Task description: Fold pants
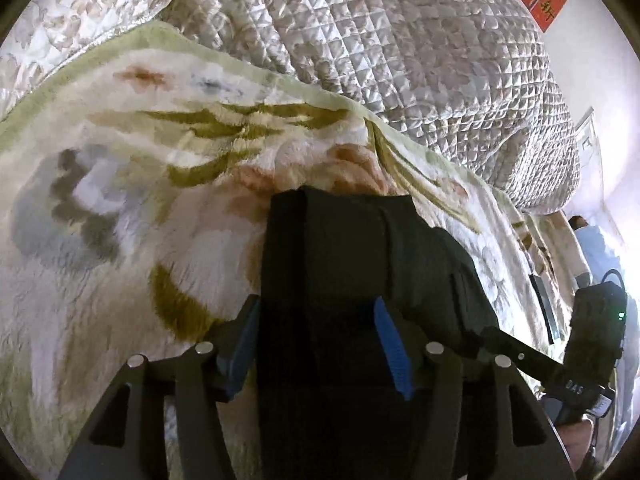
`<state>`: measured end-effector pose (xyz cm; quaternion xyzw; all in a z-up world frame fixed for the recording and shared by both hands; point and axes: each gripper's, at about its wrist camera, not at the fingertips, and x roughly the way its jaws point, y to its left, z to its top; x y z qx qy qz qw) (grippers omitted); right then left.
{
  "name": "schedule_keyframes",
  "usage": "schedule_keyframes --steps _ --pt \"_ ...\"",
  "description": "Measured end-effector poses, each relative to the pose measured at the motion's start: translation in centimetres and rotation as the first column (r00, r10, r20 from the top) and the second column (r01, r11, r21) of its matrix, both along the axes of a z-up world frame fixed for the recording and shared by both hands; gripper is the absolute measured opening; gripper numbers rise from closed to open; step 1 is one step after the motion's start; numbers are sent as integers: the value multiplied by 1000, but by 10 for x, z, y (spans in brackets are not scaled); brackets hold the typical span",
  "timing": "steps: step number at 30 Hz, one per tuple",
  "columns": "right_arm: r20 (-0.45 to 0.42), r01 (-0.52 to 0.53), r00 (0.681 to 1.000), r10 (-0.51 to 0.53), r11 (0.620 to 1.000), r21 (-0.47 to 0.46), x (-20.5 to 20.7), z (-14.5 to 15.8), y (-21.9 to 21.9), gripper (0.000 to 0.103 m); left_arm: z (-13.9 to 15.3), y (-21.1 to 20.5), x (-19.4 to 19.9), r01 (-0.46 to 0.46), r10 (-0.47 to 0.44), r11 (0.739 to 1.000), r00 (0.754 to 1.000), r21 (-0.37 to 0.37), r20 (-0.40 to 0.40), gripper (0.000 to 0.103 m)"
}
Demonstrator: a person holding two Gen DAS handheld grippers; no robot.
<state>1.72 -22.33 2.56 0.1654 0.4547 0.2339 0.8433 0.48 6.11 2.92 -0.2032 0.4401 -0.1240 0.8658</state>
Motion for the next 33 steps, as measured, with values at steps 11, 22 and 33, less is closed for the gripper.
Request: schedule_keyframes --steps 11,22,33 --pt "26 11 1000 -13 998 62 -7 23 -3 15 27 0 -8 -18 18 1000 1000 12 25 23" --pt "105 -51 994 42 996 79 34 68 22 15 70 7 26 -1 -4 999 995 43 101 20" --pt "119 -25 993 21 999 32 132 69 42 14 71 33 117 -61 35 984 986 165 161 5"
